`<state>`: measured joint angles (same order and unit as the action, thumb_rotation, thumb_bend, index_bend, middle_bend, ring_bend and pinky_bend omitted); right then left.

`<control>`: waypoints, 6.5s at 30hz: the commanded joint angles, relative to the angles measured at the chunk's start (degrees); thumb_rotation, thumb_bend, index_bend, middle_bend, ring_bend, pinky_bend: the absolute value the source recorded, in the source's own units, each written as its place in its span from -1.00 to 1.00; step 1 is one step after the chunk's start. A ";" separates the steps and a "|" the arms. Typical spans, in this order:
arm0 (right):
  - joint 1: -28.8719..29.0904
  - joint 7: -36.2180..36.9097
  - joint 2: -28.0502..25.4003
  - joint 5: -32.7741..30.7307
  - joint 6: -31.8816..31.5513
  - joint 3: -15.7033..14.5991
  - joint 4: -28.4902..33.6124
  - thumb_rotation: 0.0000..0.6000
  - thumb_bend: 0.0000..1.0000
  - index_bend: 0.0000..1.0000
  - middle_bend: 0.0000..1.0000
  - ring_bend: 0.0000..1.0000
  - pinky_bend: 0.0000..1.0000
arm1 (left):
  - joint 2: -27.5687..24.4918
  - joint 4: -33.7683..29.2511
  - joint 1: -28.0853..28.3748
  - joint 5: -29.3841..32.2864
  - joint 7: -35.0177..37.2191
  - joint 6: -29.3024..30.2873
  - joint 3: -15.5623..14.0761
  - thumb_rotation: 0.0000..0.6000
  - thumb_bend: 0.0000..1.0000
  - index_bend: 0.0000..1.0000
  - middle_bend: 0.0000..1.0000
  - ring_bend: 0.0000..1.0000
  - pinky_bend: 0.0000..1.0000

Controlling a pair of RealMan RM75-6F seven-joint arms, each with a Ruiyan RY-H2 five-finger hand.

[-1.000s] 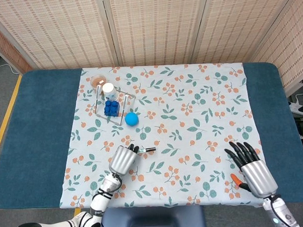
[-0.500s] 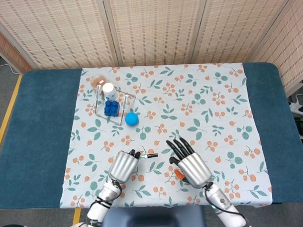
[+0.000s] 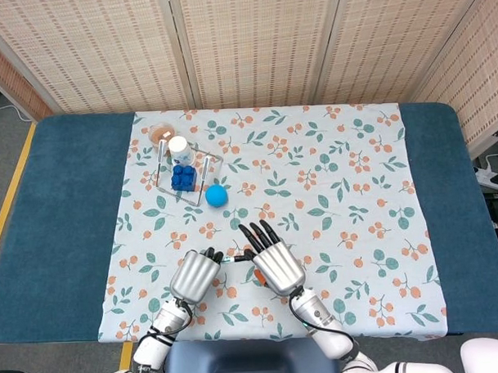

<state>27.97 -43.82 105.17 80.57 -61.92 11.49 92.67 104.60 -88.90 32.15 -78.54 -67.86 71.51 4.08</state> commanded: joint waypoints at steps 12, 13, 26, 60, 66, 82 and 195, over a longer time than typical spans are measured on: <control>2.15 0.24 1.76 -3.64 -1.00 0.30 -2.38 1.00 -0.59 -0.07 -1.00 -1.00 -1.00 | 0.23 -1.24 0.08 -0.51 -0.22 0.15 -0.92 1.00 0.14 0.82 1.00 0.82 1.00; 2.34 0.36 1.93 -3.76 -1.08 0.14 -2.56 1.00 -0.59 -0.06 -1.00 -1.00 -1.00 | 0.27 -1.30 0.08 -0.51 -0.33 0.16 -0.96 1.00 0.14 0.82 1.00 0.82 1.00; 3.79 0.93 2.84 -5.40 -2.01 -1.05 -2.84 1.00 -0.59 -0.03 -1.00 -1.00 -1.00 | 0.18 -1.89 0.09 -0.97 -0.32 0.56 -1.09 1.00 0.14 0.82 1.00 0.82 1.00; 5.87 2.02 3.68 -7.63 -3.78 -2.39 -3.88 1.00 -0.59 -0.03 -1.00 -1.00 -1.00 | -0.26 -2.74 -0.12 -1.61 -0.43 0.71 -1.35 1.00 0.14 0.82 1.00 0.82 1.00; 6.13 1.99 3.99 -7.81 -4.10 -2.53 -4.20 1.00 -0.59 -0.02 -1.00 -1.00 -1.00 | -0.37 -2.81 -0.15 -1.69 -0.27 0.68 -1.37 1.00 0.14 0.82 1.00 0.82 1.00; 6.51 2.61 4.12 -8.26 -4.69 -2.65 -4.71 1.00 -0.58 0.03 -1.00 -1.00 -1.00 | -0.21 -2.96 -0.24 -2.21 -0.20 0.66 -1.60 1.00 0.14 0.82 1.00 0.82 1.00; 4.38 -1.63 1.30 -16.81 -3.93 -3.74 -9.02 1.00 -0.21 -1.00 -0.93 -1.00 -1.00 | -6.93 -1.02 -1.18 -0.10 20.46 -4.14 0.12 1.00 -0.10 -1.00 -0.87 0.44 1.00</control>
<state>32.33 -45.25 106.71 63.97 -65.87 7.73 83.33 98.72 -88.66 30.89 -78.89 -47.76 67.66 4.09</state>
